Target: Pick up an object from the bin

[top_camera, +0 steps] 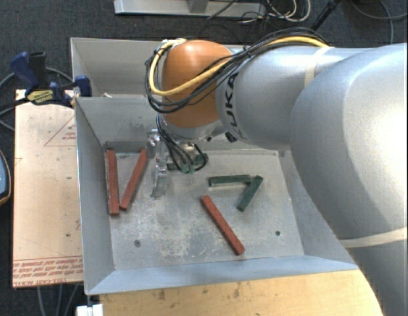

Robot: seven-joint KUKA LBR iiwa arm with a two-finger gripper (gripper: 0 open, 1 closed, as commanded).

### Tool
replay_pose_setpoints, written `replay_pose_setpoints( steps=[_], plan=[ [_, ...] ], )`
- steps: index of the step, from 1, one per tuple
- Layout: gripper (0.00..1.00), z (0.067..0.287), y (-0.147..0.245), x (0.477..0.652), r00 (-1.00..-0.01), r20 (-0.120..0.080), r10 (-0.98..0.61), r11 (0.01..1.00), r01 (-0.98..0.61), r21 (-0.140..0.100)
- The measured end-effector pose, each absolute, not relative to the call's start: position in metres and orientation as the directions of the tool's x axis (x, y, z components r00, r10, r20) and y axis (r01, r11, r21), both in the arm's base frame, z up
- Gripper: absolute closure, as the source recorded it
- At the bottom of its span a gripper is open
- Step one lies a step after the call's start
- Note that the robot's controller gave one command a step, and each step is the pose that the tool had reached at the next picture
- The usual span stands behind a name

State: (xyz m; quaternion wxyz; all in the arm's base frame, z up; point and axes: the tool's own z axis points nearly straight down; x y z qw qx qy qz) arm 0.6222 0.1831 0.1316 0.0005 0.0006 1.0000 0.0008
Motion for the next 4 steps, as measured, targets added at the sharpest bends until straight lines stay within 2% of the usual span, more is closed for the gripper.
replay_pose_setpoints(
  steps=[1,2,3,4],
  plan=[
    [0.0,0.076,0.137,0.603,-0.945,0.003,-0.328,0.945,-0.328,0.0],
    [0.0,0.154,0.04,0.599,-0.963,-0.008,-0.271,0.963,-0.271,-0.005],
    [0.0,0.069,-0.028,0.64,-0.881,0.0,-0.474,0.881,-0.474,0.0],
    [1.0,0.072,-0.026,0.641,-0.88,-0.007,-0.475,0.88,-0.475,-0.001]
  ],
)
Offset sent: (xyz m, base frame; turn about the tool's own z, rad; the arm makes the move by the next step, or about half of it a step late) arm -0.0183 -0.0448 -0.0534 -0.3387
